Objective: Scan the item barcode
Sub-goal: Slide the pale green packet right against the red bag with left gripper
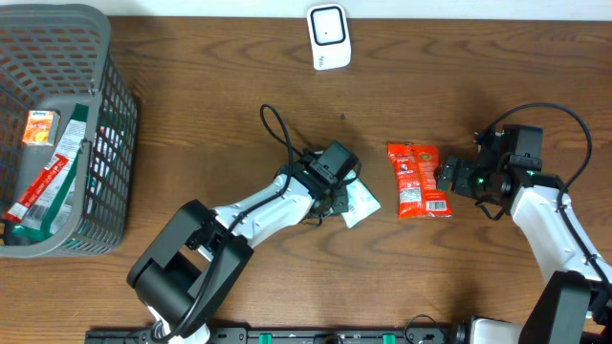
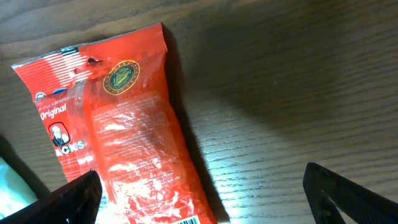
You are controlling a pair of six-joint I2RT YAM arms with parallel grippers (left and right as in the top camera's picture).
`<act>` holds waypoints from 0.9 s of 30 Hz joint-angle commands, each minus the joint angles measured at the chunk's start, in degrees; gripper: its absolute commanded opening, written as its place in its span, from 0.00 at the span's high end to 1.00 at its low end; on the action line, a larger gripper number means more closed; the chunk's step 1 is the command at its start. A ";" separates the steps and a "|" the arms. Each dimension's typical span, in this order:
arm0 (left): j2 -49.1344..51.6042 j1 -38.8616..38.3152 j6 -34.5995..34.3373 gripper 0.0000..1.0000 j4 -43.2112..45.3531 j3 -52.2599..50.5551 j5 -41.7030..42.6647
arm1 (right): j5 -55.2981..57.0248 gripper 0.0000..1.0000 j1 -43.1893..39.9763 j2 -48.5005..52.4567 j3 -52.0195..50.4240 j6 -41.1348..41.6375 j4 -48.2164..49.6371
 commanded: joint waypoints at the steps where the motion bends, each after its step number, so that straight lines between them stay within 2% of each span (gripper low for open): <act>1: 0.98 0.07 -0.81 0.81 3.30 -0.44 -0.33 | 0.31 0.01 0.39 -0.44 0.68 -0.20 0.09; 5: 0.98 0.02 2.89 0.81 6.32 -0.44 -0.37 | 0.31 0.01 0.39 -0.44 0.68 -0.20 0.09; 20: 5.46 -0.09 6.34 0.80 11.98 -0.44 -1.70 | 0.31 0.01 0.39 -0.44 0.68 -0.20 0.09; 23: 5.46 -0.26 11.32 0.80 14.43 -0.44 3.19 | 0.31 0.01 0.39 -0.44 0.68 -0.20 0.09; 27: 5.46 -1.51 11.43 0.80 14.53 -0.44 3.34 | 0.31 0.01 0.39 -0.44 0.68 -0.20 0.07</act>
